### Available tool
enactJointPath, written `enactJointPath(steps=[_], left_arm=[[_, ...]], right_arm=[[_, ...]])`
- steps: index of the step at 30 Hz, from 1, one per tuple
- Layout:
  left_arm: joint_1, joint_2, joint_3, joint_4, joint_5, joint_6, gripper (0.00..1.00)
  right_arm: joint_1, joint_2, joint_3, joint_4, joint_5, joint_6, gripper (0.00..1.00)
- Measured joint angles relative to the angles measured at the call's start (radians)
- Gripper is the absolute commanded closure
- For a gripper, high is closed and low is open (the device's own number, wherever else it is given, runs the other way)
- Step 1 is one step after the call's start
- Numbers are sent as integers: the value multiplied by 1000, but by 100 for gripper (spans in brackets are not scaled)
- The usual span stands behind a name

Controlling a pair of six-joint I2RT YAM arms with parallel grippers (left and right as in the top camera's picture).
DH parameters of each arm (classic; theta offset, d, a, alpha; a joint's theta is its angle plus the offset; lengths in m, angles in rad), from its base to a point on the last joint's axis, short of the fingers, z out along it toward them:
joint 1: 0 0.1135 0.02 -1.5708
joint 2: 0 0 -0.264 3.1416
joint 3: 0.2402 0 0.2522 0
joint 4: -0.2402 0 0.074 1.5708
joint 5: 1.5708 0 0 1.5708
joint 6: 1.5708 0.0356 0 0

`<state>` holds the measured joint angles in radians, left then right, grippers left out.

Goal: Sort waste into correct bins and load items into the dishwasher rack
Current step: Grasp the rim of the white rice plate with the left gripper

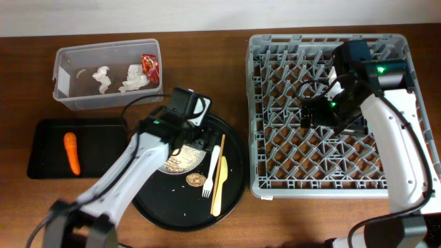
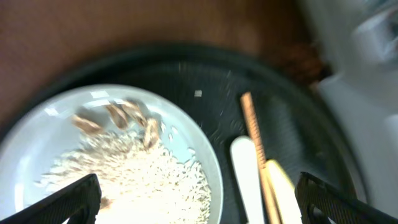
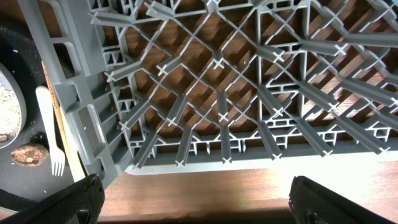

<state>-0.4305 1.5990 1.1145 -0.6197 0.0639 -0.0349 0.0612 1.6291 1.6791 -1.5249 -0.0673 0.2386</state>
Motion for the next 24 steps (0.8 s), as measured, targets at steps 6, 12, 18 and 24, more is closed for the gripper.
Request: enactJointPath(steps=[6,12,18,24], left_arm=[[-80,191,0,-4,-64,15,39],[-105,230,0,-3,-81,16,82],[-105,230,0,-16,-83,16,87],[-106,230,-10,-19,-83,13,90]], right_arm=[[0,0,0,0,0,0,1],[0,0,0,0,0,0,1],[0,0,0,0,0,0,1],[0,0,0,0,0,0,1]])
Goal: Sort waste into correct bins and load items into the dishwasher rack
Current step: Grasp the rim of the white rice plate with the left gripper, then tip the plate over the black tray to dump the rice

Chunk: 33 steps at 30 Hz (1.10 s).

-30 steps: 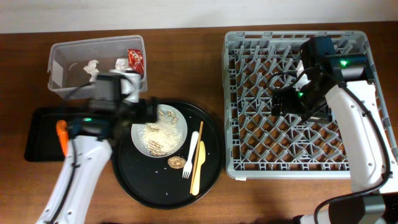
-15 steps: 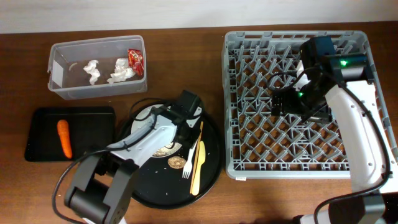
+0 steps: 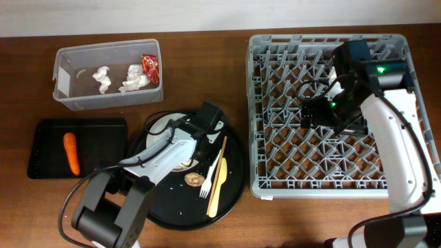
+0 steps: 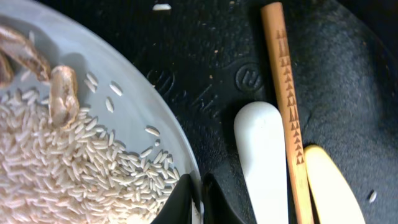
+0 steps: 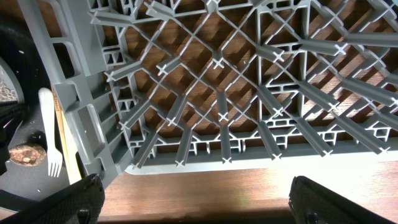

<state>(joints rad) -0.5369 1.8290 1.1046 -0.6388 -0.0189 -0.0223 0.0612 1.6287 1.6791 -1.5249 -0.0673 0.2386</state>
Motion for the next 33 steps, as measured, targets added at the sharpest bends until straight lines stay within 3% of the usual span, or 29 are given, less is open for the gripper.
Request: enactJointPath(steps=[1,3,7,18,33], left_arm=[[-1,0,-1,2,0,2,90],[0,0,-5,2,0,3,99],[-1,-4,-2,-6,-12,3,99],[0,-153,72,-284,-77,-26,100],[0,-220,106,-399,-219,-27,100]], right_arm=[[0,0,0,0,0,0,1],[0,0,0,0,0,0,1],[0,0,0,0,0,0,1],[0,0,0,0,0,0,1],[0,0,0,0,0,0,1]])
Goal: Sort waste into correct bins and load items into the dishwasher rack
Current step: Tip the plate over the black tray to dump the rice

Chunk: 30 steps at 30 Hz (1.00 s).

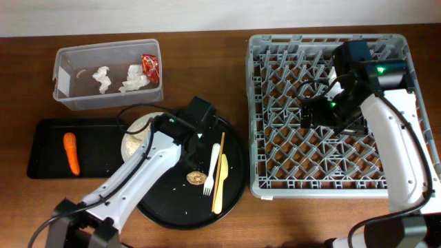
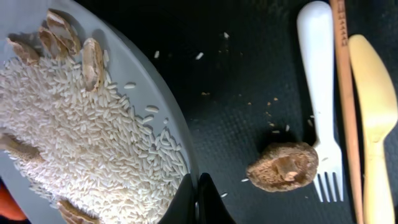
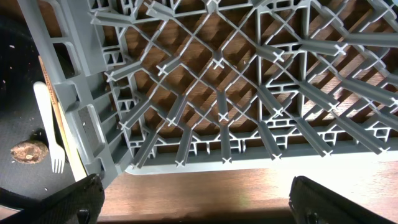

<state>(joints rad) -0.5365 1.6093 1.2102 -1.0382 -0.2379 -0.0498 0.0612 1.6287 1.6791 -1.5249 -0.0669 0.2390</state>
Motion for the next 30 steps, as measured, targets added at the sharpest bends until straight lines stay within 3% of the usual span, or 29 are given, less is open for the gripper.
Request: enactJointPath(steps=[7,14,30], left_arm=[[146,-60,1,-1,-12,0,100],[317,-60,2,33,73,3,100],[724,-60,3,37,674,201,100]], right_arm=[[0,0,0,0,8,-1,1],[0,0,0,-3,8,-2,1],[0,0,0,-16,8,-2,1]])
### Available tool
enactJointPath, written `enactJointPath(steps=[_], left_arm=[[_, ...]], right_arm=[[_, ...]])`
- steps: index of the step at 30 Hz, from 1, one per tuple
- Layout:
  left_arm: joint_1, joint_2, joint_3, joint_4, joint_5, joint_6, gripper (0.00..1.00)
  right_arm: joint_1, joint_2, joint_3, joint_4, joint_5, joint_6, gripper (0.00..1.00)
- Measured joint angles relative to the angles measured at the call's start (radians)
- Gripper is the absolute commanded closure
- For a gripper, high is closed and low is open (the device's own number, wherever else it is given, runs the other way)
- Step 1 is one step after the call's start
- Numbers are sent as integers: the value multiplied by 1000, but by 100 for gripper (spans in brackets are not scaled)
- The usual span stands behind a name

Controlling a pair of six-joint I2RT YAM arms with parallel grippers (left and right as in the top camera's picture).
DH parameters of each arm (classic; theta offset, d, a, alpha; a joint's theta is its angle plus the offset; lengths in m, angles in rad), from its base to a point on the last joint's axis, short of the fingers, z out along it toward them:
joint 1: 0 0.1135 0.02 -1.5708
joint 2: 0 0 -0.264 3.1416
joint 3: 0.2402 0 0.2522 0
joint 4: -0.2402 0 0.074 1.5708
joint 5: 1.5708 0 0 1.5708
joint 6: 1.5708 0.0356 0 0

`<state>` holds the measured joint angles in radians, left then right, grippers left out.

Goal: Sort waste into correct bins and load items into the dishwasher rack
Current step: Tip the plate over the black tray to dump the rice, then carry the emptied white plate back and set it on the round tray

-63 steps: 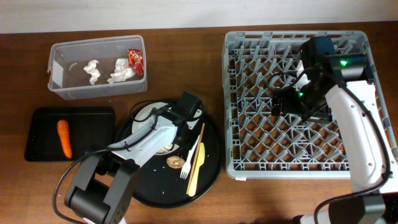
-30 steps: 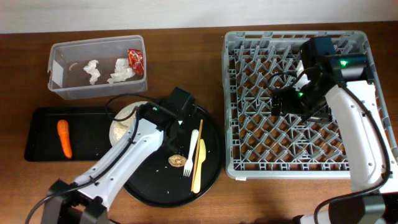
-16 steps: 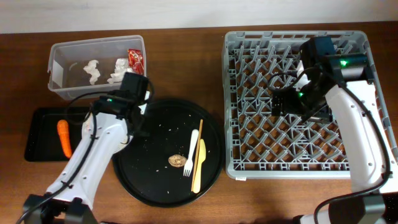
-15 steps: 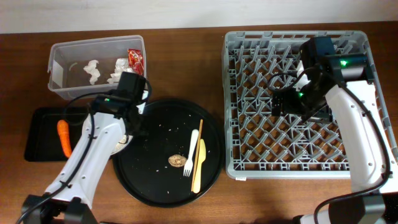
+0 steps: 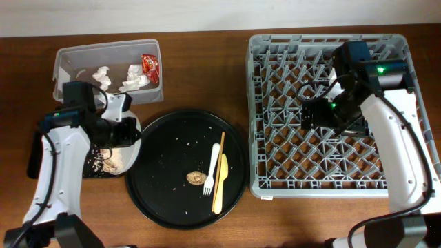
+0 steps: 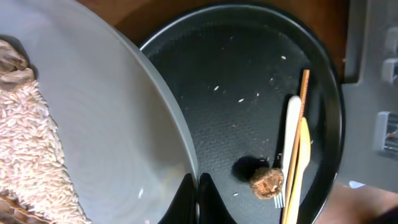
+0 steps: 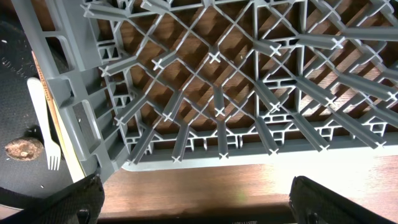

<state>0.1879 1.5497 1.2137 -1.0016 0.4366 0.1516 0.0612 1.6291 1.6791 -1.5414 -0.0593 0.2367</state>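
Note:
My left gripper (image 6: 196, 200) is shut on the rim of the white plate (image 6: 93, 124), also seen from above (image 5: 124, 153). It holds the plate tilted over the black rectangular tray (image 5: 33, 162) at the left. Rice (image 6: 25, 130) has gathered at the plate's low side, and some lies below it (image 5: 103, 164). The round black tray (image 5: 172, 148) holds a white fork (image 5: 212, 169), a yellow knife (image 5: 220, 180), a chopstick and a brown lump (image 5: 195, 178). My right gripper (image 7: 200, 205) hangs open over the grey dishwasher rack (image 5: 275, 182), holding nothing.
A clear bin (image 5: 63, 55) with crumpled paper and a red wrapper (image 5: 149, 65) stands at the back left, just behind my left arm. The rack fills the right half of the table. My left arm and the plate hide most of the rectangular tray.
My left gripper has moved the plate from the round tray's left edge to over the rectangular tray, and the plate is now tilted with rice spilling. The right wrist view shifted slightly.
My left gripper was open above the plate of rice on the round tray. It was then shut on the plate's rim. Later the plate was at the tray's left edge, and now it is tipped over the rectangular tray. The right gripper stayed open over the rack.

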Motion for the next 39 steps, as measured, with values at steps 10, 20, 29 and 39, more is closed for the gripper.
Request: enactJointPath(steps=[10,20,29,39], left_arm=[[106,-15,0,41,151,25,100],[117,-69,2,14,192,25,100],[189,-69,4,-26,247,47,100],[200,-93,6,-8,274,66,100]], right_arm=[[0,0,0,-11,0,0,1],[0,0,0,-11,0,0,1],[0,0,0,-19,0,-1,1],[0,0,0,-30,0,0,1]])
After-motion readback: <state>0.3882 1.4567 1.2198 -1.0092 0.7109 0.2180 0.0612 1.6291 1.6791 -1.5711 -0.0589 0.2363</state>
